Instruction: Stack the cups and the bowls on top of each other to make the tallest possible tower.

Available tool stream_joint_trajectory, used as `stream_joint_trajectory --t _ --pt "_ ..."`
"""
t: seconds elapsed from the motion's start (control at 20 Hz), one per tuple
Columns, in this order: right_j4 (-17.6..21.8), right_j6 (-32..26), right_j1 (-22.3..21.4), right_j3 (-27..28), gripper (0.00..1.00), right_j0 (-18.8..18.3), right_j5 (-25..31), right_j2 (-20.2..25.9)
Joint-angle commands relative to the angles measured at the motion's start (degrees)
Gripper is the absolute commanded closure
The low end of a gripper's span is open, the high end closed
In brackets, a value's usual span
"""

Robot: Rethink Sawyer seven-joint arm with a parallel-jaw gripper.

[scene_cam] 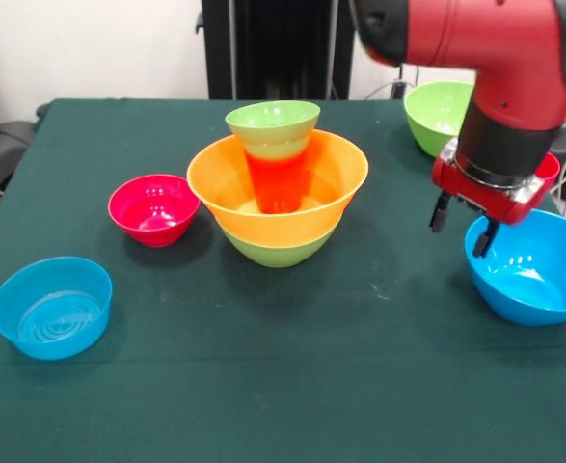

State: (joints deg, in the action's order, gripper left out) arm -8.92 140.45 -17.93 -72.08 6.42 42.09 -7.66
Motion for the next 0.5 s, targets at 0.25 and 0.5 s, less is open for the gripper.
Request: stream_joint_trajectory --t 0.25,0.5 --pt "4.5 -11.9 -1.5 -10.8 0.0 -4.8 -4.1 15.3" --pt "6.7 -12.2 -0.8 -13.1 0.0 -6.7 -7.2 17.4"
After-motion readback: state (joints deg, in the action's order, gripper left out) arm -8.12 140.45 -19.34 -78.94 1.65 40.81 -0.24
